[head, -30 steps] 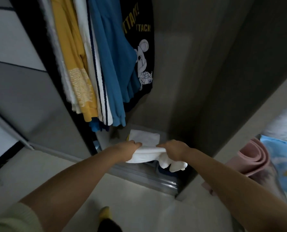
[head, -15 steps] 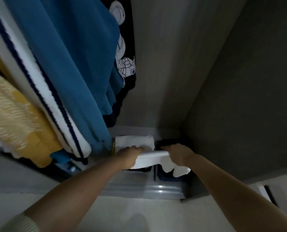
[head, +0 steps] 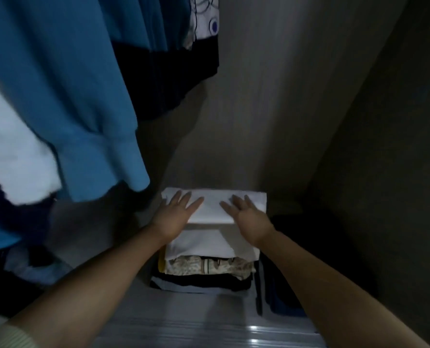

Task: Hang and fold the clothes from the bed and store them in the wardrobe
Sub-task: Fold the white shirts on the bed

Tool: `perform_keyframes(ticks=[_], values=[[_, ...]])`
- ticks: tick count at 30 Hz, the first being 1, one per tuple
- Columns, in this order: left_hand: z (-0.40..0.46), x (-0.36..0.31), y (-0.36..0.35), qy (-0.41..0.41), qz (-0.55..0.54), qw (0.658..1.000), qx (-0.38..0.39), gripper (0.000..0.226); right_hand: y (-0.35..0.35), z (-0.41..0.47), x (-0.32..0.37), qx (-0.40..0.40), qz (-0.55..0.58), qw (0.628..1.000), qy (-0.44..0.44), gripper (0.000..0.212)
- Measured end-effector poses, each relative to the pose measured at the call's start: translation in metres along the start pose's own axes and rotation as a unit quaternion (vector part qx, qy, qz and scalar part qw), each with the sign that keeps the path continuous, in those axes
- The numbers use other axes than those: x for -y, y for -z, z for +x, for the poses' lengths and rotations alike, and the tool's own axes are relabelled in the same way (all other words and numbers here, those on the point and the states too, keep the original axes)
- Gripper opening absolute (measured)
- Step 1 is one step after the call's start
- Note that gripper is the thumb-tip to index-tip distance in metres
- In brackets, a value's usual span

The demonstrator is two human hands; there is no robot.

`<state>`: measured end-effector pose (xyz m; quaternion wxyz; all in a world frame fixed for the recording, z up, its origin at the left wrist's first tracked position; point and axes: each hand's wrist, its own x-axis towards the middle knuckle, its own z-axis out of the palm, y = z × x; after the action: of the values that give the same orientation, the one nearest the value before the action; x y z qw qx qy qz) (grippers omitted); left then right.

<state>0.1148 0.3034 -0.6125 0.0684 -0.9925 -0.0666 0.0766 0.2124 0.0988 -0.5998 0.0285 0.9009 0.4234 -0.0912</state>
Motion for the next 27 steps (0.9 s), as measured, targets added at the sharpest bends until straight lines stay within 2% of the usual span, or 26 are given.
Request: perform_keyframes(ticks=[3, 5, 9, 10, 13, 16, 19, 22, 25, 27], values=[[0.0, -0.003, -0.065, -0.059, -0.072, 0.99, 0.106, 0.091, -0.067, 0.006, -0.001, 0.078, 0.034, 0.996, 0.014, 0.079], [-0.001, -0.006, -0.092, -0.072, -0.116, 0.98, 0.144, 0.097, -0.092, 0.005, -0.009, 0.11, 0.072, 0.991, 0.023, 0.081], [0.01, 0.0, -0.091, -0.063, -0.158, 0.964, 0.205, 0.086, -0.084, 0.013, -0.013, 0.154, 0.099, 0.983, 0.006, 0.081], [0.014, 0.0, -0.086, -0.053, -0.18, 0.959, 0.211, 0.082, -0.078, 0.017, -0.011, 0.14, 0.102, 0.985, -0.007, 0.079], [0.029, -0.012, -0.076, 0.021, -0.264, 0.95, 0.164, 0.082, -0.069, 0.031, -0.003, 0.042, 0.114, 0.991, -0.051, 0.064], [0.041, -0.028, -0.09, 0.091, -0.256, 0.956, 0.105, 0.071, -0.085, 0.04, 0.002, 0.04, 0.115, 0.986, -0.117, 0.057], [0.038, -0.041, -0.123, 0.089, -0.218, 0.971, 0.038, 0.072, -0.118, 0.037, 0.002, 0.034, 0.144, 0.978, -0.144, 0.055], [0.04, -0.051, -0.151, 0.078, -0.201, 0.976, -0.023, 0.063, -0.15, 0.034, -0.003, 0.006, 0.166, 0.975, -0.149, 0.054], [0.043, -0.055, -0.159, 0.074, -0.186, 0.979, -0.033, 0.064, -0.159, 0.036, -0.005, -0.009, 0.168, 0.974, -0.154, 0.053], [0.043, -0.055, -0.159, 0.073, -0.184, 0.98, -0.011, 0.066, -0.156, 0.036, -0.004, 0.006, 0.163, 0.974, -0.156, 0.054]])
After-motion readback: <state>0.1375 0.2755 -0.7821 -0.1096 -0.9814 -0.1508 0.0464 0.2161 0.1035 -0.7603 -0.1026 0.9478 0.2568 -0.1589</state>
